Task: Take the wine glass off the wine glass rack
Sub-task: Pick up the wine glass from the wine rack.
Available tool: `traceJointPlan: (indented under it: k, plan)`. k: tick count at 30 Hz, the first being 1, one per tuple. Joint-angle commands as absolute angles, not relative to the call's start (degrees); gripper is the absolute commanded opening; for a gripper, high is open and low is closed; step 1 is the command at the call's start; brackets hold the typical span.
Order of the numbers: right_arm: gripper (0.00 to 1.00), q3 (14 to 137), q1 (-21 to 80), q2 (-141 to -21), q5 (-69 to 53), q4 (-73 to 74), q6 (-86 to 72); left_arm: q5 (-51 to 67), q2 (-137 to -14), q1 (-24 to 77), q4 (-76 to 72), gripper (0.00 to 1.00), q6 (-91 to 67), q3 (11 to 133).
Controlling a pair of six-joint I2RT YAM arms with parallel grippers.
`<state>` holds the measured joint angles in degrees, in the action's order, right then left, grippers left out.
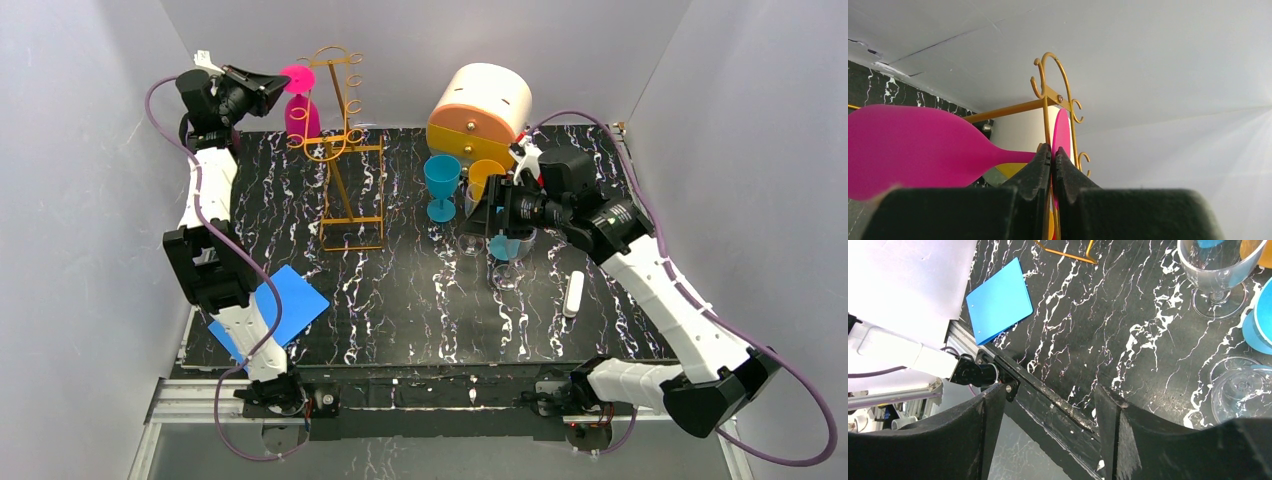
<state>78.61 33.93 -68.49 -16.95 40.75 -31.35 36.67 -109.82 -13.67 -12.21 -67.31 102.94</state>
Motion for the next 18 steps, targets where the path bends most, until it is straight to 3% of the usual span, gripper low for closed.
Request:
traceJointPlan:
  k: [1, 18]
  plan:
    - [0.74, 76.41, 34.13, -64.71, -19.5, 34.24, -30.94, 37.09, -103.89, -14.24, -12.05, 0.0, -66.72, 105.43]
    - [0.76, 74.84, 34.13, -62.56, -18.09, 32.02, -31.42, 36.8, -103.26, -14.24, -11.32, 0.0, -68.34, 105.24]
